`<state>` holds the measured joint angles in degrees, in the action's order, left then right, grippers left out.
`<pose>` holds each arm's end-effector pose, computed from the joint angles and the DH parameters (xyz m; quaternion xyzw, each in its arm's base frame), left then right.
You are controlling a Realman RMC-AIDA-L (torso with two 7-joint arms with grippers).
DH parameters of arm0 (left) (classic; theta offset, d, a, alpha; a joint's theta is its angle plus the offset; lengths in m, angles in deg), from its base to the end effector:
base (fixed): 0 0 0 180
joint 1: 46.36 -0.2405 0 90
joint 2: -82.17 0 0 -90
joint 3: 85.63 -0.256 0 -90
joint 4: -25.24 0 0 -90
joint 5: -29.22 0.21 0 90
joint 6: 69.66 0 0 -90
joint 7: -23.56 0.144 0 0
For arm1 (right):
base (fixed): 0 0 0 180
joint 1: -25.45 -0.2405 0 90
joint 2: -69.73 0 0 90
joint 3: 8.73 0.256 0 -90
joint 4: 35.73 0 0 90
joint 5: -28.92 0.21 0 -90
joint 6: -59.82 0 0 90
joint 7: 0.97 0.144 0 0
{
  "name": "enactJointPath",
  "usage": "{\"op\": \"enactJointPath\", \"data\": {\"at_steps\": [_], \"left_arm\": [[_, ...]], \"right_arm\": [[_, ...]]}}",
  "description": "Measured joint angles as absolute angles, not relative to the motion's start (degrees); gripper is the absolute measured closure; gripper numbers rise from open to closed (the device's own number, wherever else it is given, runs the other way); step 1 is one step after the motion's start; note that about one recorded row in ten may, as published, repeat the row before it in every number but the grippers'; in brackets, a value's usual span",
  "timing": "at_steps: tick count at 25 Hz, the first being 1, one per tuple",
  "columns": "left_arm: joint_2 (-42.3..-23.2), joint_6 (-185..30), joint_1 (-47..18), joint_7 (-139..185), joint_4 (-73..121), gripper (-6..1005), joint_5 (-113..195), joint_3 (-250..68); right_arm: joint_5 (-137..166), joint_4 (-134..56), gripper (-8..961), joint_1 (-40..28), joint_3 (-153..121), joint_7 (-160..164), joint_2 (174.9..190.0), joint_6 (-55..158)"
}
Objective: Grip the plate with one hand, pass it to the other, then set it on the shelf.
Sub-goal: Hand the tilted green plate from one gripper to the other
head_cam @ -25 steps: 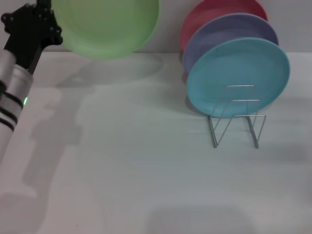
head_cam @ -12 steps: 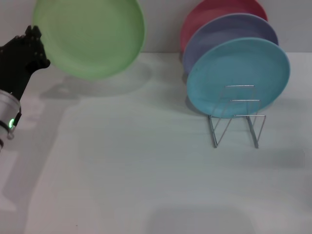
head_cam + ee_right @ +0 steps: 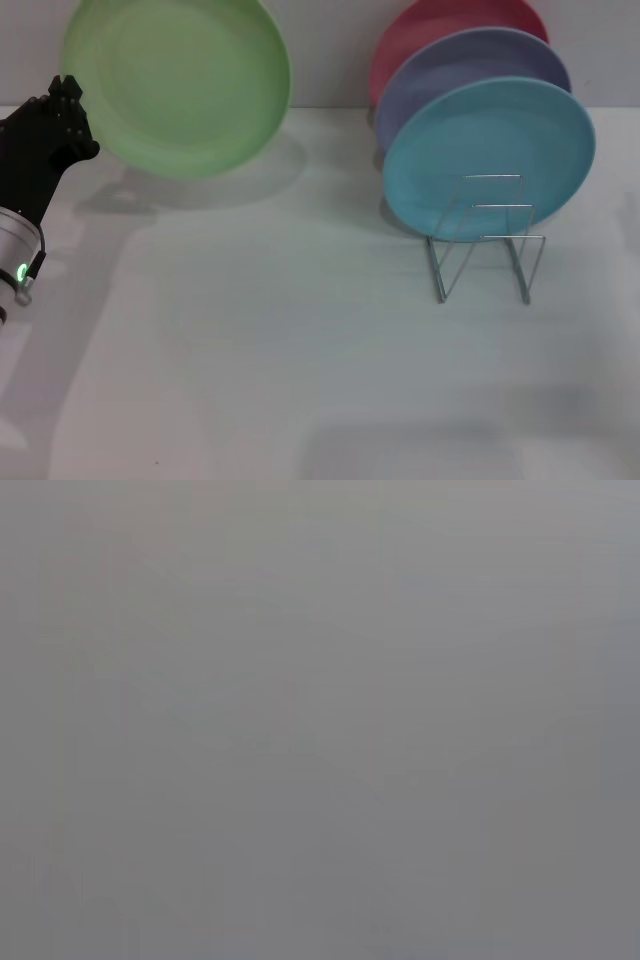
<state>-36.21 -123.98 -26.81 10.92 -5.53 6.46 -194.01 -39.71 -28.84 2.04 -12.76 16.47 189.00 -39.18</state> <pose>-0.2789 0.3590 -0.0047 -0.6851 -0.2413 -0.3739 0.5768 0.3144 0.2823 0.0384 -0.5574 0.1627 0.4832 0.6552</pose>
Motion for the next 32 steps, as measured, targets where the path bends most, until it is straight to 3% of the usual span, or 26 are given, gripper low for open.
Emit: {"op": "enactJointPath", "data": {"at_steps": [23, 32], "left_arm": [[-36.37, -131.9, -27.8, 8.5, 4.6, 969, 6.5, -198.8], [-37.03, -133.2, -27.4, 10.3, 5.1, 969, 5.6, -200.3]], "right_arm": [[-49.4, -10.7, 334, -6.2, -23.5, 1.1, 189.62, -30.7], [-65.6, -10.3, 344, -8.6, -10.2, 1.1, 189.61, -15.6]]}}
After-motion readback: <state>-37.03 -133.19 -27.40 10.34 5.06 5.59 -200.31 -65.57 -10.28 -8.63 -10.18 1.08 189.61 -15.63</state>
